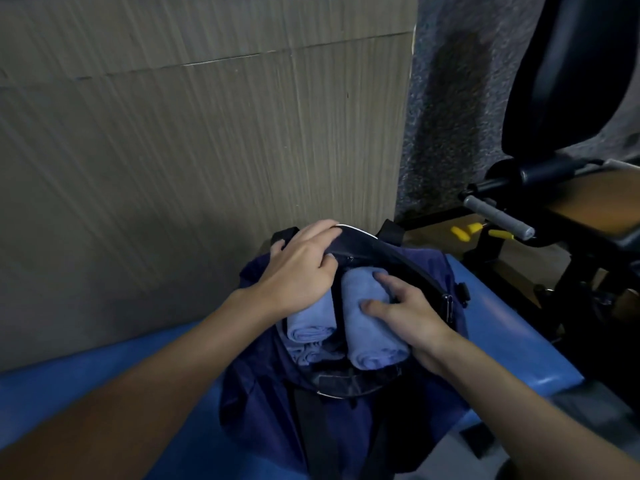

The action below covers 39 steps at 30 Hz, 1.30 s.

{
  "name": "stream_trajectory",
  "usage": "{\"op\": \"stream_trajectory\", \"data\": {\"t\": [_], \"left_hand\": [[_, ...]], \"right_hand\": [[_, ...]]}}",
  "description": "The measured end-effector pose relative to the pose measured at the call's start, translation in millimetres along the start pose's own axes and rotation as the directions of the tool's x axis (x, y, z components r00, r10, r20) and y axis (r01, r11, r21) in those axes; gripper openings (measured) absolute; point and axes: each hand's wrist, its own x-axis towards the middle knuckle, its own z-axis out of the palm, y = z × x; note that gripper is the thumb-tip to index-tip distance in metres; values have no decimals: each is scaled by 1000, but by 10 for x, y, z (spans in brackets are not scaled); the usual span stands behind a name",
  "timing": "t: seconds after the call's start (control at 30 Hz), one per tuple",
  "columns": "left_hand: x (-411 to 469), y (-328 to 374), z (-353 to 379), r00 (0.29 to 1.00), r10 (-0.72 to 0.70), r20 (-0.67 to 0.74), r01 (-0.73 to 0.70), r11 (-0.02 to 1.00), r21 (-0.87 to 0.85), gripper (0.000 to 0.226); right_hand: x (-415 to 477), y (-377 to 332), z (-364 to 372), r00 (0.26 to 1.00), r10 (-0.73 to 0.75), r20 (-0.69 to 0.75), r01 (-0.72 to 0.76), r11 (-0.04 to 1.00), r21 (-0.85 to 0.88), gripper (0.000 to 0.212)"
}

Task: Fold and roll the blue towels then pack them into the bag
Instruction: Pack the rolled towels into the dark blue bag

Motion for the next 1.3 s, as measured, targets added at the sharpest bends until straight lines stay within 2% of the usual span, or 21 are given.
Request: {"op": "stream_trajectory", "data": {"t": [0.2,0.37,0.43,0.5,0.57,0.63,0.73,0.83,0.9,0.93,1.0,1.07,1.17,1.27,1.3], "left_hand": [[98,-9,-100,1000,-10,-24,7,994,-113,65],[59,-16,-135,1000,-7,13,10,987,-158,61],[46,-57,-119,1000,4,21,-1,987,-160,55],[-5,-111,-90,999,24,27,-19,988,-154,51],[-81,-201,-63,998,48,28,-44,991,-129,51],[-170,-325,-46,999,36,10,-34,993,-114,48],[-332,-532,4,998,-10,-54,5,996,-91,38],[-570,-745,126,994,-42,-99,42,999,-4,35],[-725,-876,229,993,-50,-106,57,996,65,37],[-775,-930,271,993,-40,-108,53,991,119,36],[-828,-973,296,995,-26,-91,48,969,244,31],[-827,-952,251,999,-28,-47,42,941,337,23],[-789,-921,155,999,-42,16,30,894,448,26],[-759,-882,67,994,-68,91,4,821,571,45],[-748,-870,35,992,-74,105,-3,801,598,44]], "right_hand": [[361,-68,226,1000,22,-6,-23,999,-32,64],[613,-13,271,996,-83,-29,74,972,-222,59],[684,67,277,994,-105,0,94,884,-458,57],[684,112,271,993,-119,-21,67,681,-729,56],[631,80,257,984,-178,-20,84,554,-828,52],[551,41,242,970,-241,4,135,530,-837,51],[364,32,171,966,-260,13,164,569,-806,51],[111,66,24,953,-290,90,262,636,-726,42],[-61,115,-126,914,-384,133,362,622,-694,31],[-131,137,-217,885,-443,145,406,578,-708,28],[-236,170,-399,819,-550,164,443,424,-790,29],[-330,171,-559,781,-606,150,375,263,-889,28],[-405,183,-707,824,-562,68,182,150,-972,34],[-363,235,-779,901,-428,66,138,138,-981,39],[-347,234,-792,912,-405,69,137,143,-980,38]]}}
